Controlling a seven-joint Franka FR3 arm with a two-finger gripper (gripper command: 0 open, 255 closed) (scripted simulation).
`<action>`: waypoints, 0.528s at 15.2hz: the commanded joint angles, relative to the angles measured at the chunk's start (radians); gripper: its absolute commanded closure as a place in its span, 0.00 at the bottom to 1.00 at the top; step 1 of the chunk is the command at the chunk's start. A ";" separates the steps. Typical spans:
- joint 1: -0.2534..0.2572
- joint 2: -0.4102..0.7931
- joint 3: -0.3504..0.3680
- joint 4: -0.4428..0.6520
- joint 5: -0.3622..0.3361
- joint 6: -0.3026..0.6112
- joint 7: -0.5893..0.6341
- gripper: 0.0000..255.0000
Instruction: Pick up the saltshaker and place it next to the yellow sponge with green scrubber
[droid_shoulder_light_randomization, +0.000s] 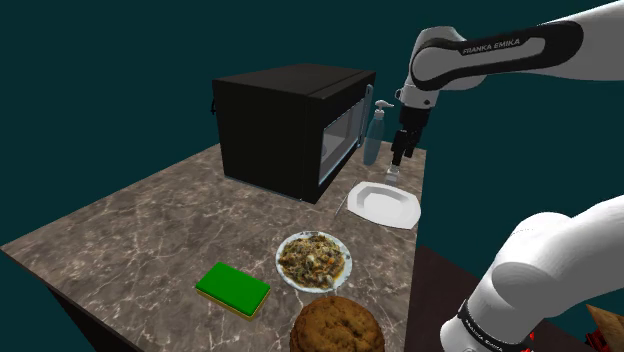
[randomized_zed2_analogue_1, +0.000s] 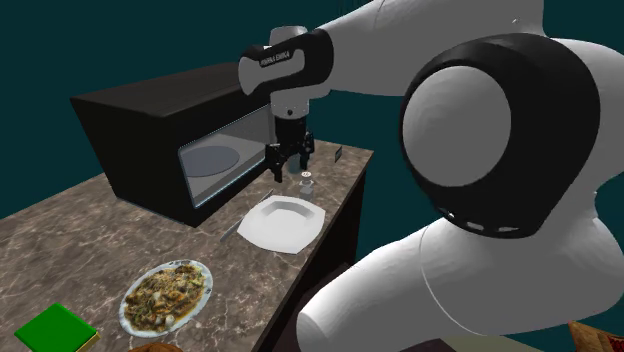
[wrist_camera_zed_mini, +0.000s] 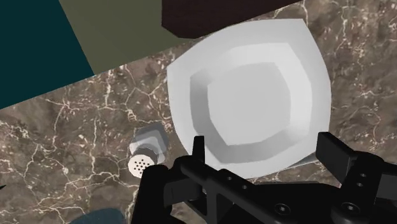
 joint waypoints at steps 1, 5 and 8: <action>-0.006 0.063 -0.035 0.030 -0.014 0.040 -0.045 0.00; -0.014 0.188 -0.097 0.099 -0.021 0.109 -0.130 0.00; -0.018 0.288 -0.141 0.163 -0.010 0.153 -0.197 0.00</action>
